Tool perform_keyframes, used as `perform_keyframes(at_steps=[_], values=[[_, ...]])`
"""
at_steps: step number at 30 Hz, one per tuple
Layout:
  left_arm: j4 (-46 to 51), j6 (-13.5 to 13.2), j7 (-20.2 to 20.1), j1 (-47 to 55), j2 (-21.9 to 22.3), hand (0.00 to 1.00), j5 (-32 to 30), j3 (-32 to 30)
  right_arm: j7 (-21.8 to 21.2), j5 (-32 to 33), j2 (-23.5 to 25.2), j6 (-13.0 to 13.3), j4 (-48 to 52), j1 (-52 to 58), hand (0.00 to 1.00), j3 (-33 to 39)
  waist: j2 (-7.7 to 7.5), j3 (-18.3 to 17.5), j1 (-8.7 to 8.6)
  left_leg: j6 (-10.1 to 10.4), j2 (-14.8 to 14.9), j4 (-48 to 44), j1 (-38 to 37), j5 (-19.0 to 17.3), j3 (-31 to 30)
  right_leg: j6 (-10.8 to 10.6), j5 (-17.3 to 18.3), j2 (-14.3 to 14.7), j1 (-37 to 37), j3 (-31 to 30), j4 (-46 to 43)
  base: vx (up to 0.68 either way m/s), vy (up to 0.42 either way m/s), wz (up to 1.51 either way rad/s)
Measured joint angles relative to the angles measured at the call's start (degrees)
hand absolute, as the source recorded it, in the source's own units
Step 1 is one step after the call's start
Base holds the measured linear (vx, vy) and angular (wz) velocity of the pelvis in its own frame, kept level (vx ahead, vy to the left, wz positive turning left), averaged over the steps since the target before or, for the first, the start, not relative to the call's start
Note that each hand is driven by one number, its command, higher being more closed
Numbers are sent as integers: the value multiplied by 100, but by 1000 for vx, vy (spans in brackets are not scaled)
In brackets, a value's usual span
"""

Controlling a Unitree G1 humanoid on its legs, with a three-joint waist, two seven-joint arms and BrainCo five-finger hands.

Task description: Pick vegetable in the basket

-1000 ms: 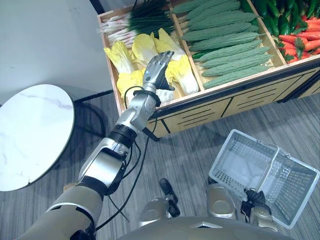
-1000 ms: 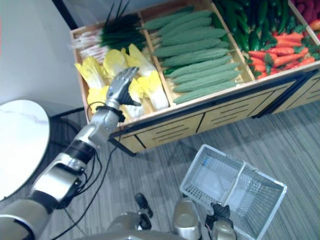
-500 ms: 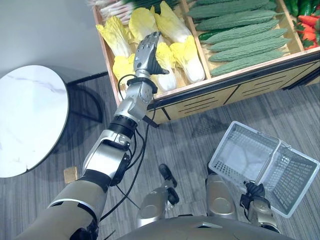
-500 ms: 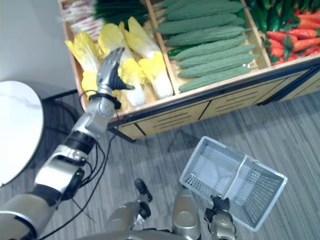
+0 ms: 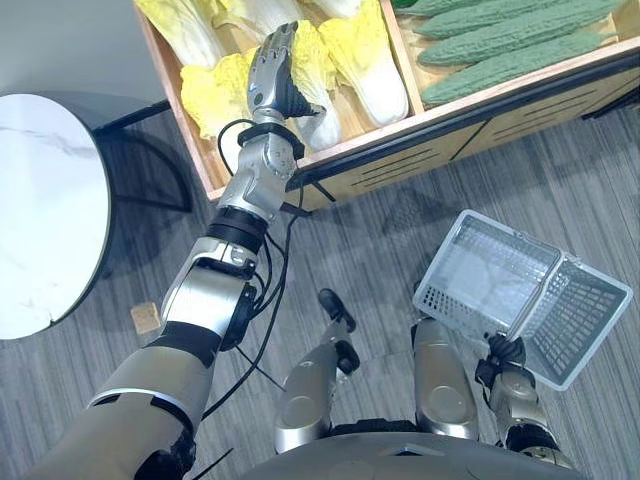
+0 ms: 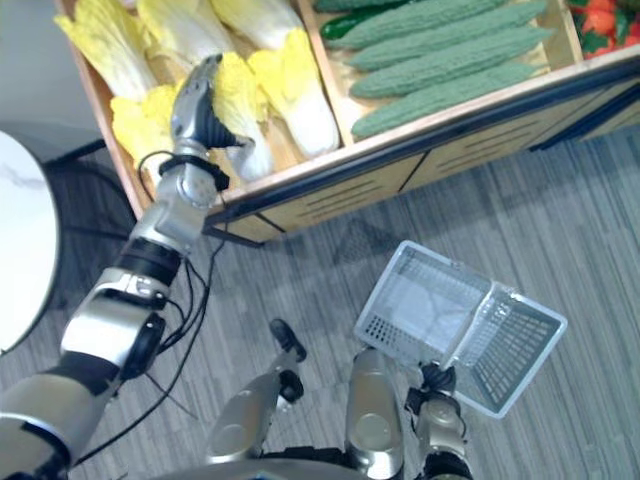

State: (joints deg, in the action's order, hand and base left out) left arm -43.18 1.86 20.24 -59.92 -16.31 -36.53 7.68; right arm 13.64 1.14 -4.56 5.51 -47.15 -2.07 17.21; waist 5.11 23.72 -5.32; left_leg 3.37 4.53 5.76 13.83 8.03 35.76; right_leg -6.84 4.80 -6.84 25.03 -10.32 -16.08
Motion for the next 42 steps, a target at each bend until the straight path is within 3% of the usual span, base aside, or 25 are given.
perform_keyframes(at_steps=[1, 2, 18, 24, 26, 30, 35, 40, 42], values=[[-79, -1, 6, -53, -4, 0, 4, -13, 8, 0, -11, 0, 1, -66, 100, -42, 8, 26, -7, -12, 9, 0, 49, 9, 18, 0, -22, 16, 60, -25, 1, 53, -31, -13], [-154, 2, 8, -56, 9, 100, 5, -21, 18, 0, -9, 1, 2, -85, 100, -57, 13, 60, -8, -13, 19, 0, 42, 10, 37, 5, -29, 27, 61, -40, 1, 56, -31, -9], [-571, 28, 6, -78, -140, 100, 92, -435, 62, 42, -66, -9, -127, -300, 100, -340, 20, 94, -2, -29, 54, 0, 74, 23, 112, -5, -67, 58, 99, -61, 40, 99, -28, -2], [-566, 98, -44, 177, -232, 100, 88, 81, 59, 40, -81, -51, -245, -249, 100, -461, 3, 101, 89, -29, 119, -1, -242, 23, -172, 6, -61, 29, -447, 334, 135, 121, -41, 24], [-266, 124, -41, 302, -235, 100, 87, 266, 57, 39, -119, -65, -283, -242, 100, -454, -2, 98, 173, -29, 117, -1, -305, 23, -203, 14, -55, 15, -548, 405, 135, 86, -43, 19], [388, 111, -22, 636, -317, 100, 88, 417, 48, 35, -108, -76, -334, -151, 100, -422, -48, 75, 178, -28, 110, 0, -475, 19, -357, 98, 6, -21, -806, 648, 134, 50, -41, 20], [1424, -28, 107, 1296, -569, 100, 93, 455, 3, 29, -42, -75, -369, 184, 100, 26, -177, -96, 136, -17, 109, 31, -788, -21, -472, 104, 23, -17, -1234, 733, 313, 19, -41, 3], [1928, -199, 252, 1888, -696, 100, 91, 589, -9, 24, 33, -76, -468, 599, 100, 80, -346, -723, -21, -10, 94, 34, -1014, -134, -503, 77, 1, -11, -1583, 767, 597, 46, -5, 0], [2018, -281, 270, 1890, -700, 100, 90, 661, -11, 25, 86, -69, -396, 742, 100, 156, -382, -779, -52, -45, 60, 32, -1133, -150, -503, 52, -18, -25, -1731, 738, 654, 66, 11, -4]])
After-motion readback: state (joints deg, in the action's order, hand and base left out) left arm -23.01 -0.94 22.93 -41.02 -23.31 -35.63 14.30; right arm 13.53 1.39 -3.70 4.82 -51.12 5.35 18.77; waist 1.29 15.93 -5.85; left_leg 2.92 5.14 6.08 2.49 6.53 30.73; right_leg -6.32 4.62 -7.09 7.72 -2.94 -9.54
